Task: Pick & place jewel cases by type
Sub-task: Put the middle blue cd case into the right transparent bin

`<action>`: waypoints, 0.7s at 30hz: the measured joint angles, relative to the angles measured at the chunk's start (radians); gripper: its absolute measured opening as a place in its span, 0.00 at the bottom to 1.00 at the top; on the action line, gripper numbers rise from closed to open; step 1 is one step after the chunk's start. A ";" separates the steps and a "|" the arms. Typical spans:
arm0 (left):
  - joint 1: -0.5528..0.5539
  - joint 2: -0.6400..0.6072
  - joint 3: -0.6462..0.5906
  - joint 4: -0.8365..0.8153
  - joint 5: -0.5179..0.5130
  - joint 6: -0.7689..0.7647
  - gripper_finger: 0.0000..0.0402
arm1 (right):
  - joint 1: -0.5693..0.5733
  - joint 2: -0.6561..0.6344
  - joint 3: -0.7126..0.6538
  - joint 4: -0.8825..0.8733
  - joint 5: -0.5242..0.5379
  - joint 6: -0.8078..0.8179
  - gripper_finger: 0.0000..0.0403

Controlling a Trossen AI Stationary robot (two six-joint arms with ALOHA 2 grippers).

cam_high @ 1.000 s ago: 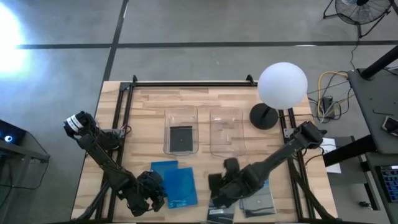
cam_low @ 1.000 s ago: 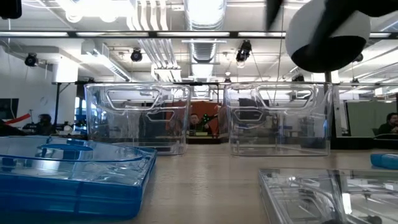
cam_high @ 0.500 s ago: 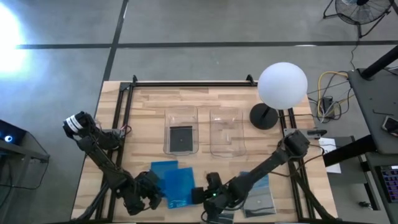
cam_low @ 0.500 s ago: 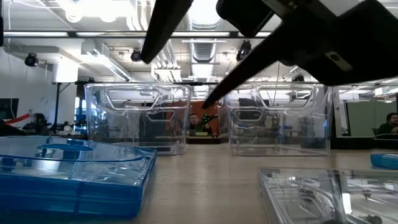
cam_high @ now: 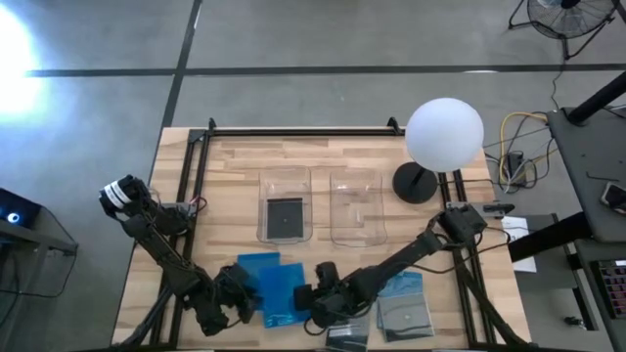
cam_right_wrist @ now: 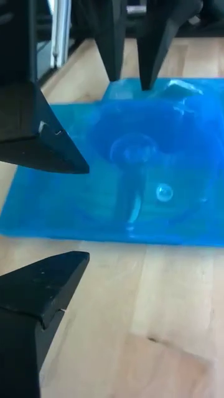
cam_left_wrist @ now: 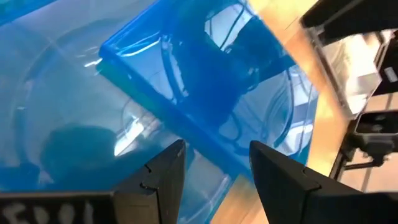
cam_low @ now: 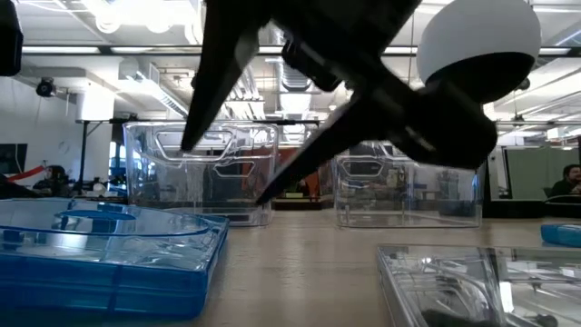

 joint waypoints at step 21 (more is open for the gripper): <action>0.063 0.000 -0.001 0.021 0.005 0.078 0.40 | -0.005 0.091 0.001 0.105 -0.093 -0.139 0.52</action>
